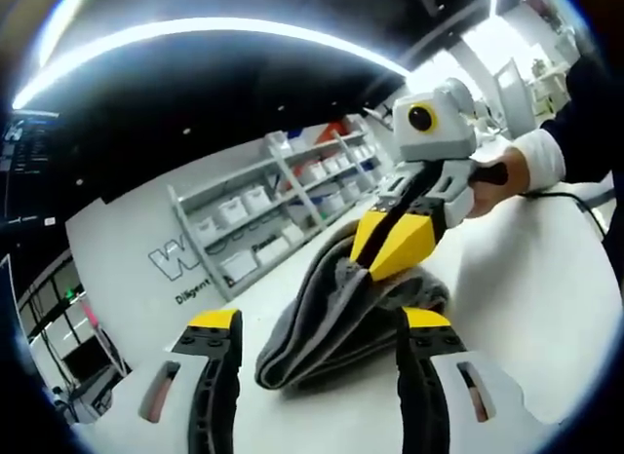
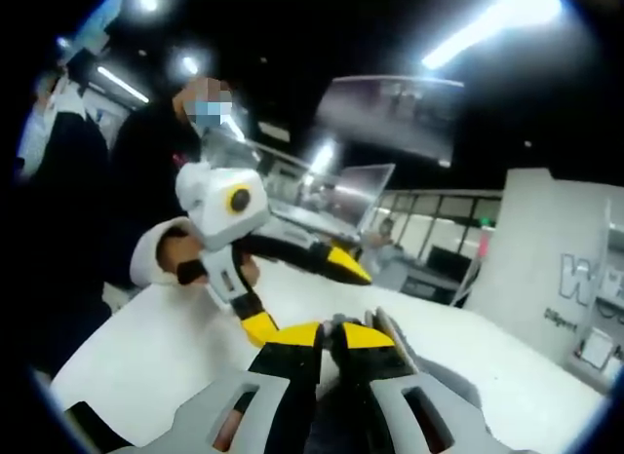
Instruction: Open the folded towel by lifting each exposed corner and separating the folded layers until the towel lies flat within the target outline without major curled edges
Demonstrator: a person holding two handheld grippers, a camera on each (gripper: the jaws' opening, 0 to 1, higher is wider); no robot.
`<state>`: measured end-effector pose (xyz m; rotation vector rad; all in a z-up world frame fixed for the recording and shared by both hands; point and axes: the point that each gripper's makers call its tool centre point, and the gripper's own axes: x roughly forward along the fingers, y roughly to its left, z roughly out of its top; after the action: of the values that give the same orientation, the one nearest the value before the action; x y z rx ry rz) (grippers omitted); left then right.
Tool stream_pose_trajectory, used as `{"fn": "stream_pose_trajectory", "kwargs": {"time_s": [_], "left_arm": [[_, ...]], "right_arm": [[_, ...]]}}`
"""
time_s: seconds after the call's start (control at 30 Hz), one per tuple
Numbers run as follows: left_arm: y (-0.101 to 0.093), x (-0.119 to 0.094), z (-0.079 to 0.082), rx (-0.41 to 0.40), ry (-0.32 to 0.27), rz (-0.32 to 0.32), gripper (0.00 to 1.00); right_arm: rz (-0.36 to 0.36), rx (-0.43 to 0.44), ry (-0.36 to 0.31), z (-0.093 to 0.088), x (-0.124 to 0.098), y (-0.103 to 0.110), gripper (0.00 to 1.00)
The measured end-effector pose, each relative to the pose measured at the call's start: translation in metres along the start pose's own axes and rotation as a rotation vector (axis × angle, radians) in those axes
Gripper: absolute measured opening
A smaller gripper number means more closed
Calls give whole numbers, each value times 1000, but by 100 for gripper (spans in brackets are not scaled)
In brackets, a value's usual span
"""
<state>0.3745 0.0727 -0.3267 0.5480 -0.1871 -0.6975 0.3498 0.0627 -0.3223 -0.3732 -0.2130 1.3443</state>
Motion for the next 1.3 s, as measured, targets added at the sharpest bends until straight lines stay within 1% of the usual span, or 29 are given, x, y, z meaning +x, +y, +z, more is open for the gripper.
{"fn": "stream_pose_trajectory", "kwargs": {"time_s": [0.27, 0.53, 0.83, 1.03, 1.3], "left_arm": [[2, 0, -3, 2, 5, 0, 60], [2, 2, -5, 23, 14, -4, 60], [-3, 2, -4, 70, 19, -5, 59], [-5, 1, -6, 75, 26, -7, 58], [-7, 0, -6, 60, 31, -8, 55]], "right_arm": [[13, -12, -3, 1, 1, 1, 1], [23, -24, -6, 3, 1, 5, 1], [33, -43, -19, 6, 1, 10, 1], [48, -53, -19, 6, 2, 17, 1], [72, -58, -34, 9, 2, 26, 1]]}}
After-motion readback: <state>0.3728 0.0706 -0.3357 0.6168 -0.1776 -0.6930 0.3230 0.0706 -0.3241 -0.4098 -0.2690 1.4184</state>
